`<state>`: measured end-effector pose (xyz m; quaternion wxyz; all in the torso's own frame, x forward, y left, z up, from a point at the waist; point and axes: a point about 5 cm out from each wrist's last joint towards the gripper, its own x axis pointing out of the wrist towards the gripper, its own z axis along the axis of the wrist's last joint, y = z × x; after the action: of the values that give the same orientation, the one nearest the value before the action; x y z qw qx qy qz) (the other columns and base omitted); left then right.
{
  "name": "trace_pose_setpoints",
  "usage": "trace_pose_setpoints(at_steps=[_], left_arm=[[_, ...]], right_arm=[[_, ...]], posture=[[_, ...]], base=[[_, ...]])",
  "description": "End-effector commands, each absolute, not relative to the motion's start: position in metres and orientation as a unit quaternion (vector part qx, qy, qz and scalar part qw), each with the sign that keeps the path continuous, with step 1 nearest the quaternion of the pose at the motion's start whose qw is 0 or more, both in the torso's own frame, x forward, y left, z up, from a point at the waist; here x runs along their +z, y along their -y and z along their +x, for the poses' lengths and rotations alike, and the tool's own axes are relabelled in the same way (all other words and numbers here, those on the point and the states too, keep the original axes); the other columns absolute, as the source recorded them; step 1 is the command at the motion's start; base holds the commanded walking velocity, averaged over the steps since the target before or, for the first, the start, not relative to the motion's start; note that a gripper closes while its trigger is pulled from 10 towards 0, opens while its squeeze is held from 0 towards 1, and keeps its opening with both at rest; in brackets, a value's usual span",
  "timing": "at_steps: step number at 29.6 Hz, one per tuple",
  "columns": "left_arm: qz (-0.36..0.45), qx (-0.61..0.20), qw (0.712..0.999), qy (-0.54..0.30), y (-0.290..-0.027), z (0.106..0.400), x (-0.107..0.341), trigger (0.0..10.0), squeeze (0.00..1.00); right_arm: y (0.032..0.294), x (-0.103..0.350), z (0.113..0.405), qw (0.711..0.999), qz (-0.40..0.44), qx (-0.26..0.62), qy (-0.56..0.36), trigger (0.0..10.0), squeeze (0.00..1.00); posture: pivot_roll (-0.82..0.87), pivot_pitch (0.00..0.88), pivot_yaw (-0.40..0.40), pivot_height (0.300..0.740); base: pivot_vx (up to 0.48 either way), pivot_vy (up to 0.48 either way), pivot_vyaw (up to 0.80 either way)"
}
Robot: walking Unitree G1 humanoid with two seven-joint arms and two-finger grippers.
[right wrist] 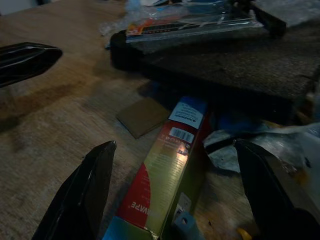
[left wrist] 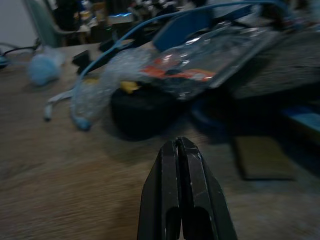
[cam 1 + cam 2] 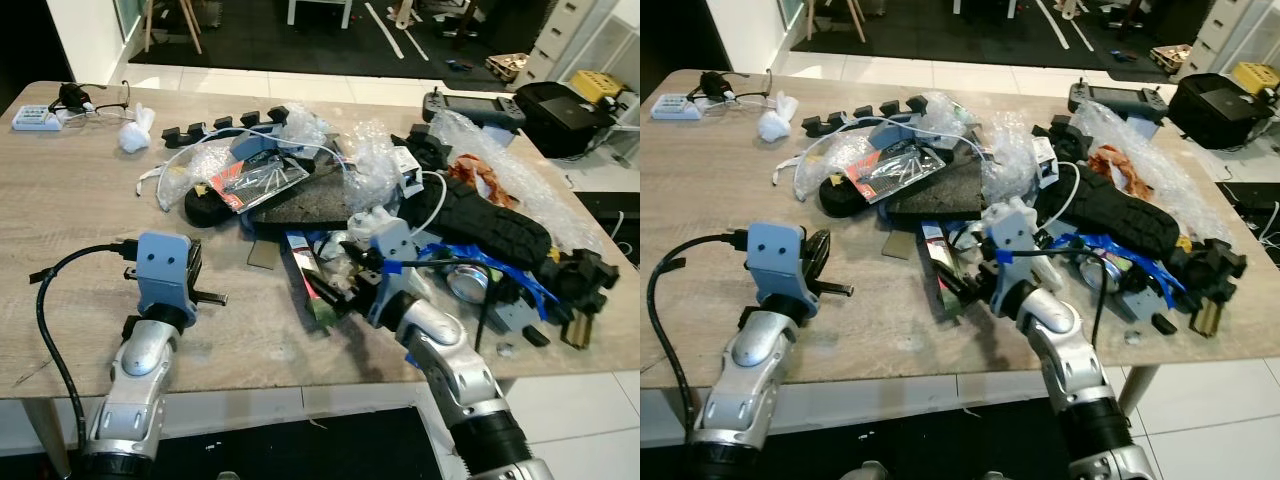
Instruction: Picking trash to rubbish bin
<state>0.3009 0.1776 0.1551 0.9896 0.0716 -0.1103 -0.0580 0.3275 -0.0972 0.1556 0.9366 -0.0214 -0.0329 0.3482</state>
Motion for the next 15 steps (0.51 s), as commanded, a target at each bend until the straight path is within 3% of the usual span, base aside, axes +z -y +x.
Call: trace_pose_setpoints(at_steps=[1, 2, 3, 13, 14, 15], left_arm=[[0.080, -0.090, 0.987, 0.108, -0.174, 0.301, 0.153, 10.0, 0.00], [0.079, -0.100, 0.986, 0.110, -0.173, 0.301, 0.154, 10.0, 0.00], [0.073, -0.113, 0.984, 0.117, -0.172, 0.302, 0.157, 10.0, 0.00], [0.067, -0.178, 0.971, 0.143, -0.165, 0.306, 0.173, 10.0, 0.00], [0.068, -0.182, 0.970, 0.145, -0.165, 0.307, 0.174, 10.0, 0.00], [0.070, -0.186, 0.969, 0.145, -0.164, 0.307, 0.174, 10.0, 0.00]], right_arm=[[0.100, 0.145, 0.332, 0.945, -0.032, 0.326, 0.008, 10.0, 0.03], [0.102, 0.143, 0.335, 0.948, -0.035, 0.315, 0.006, 10.0, 0.38], [0.103, 0.143, 0.339, 0.953, -0.031, 0.303, 0.004, 10.0, 1.00], [0.091, 0.146, 0.352, 0.952, -0.042, 0.304, 0.006, 10.0, 1.00], [0.086, 0.145, 0.353, 0.949, -0.044, 0.312, 0.004, 10.0, 0.82], [0.082, 0.143, 0.354, 0.946, -0.045, 0.322, -0.001, 10.0, 0.07]], posture=[[0.00, 0.179, -0.071, 0.740], [0.00, 0.179, -0.071, 0.740], [0.00, 0.183, -0.073, 0.740], [0.00, 0.185, -0.072, 0.740], [0.01, 0.185, -0.072, 0.740], [0.01, 0.186, -0.072, 0.740]], base=[[0.000, 0.000, 0.00], [0.000, 0.000, 0.00], [0.000, 0.000, 0.00], [0.000, 0.000, 0.00], [0.000, 0.000, 0.00], [0.000, 0.000, 0.00]])
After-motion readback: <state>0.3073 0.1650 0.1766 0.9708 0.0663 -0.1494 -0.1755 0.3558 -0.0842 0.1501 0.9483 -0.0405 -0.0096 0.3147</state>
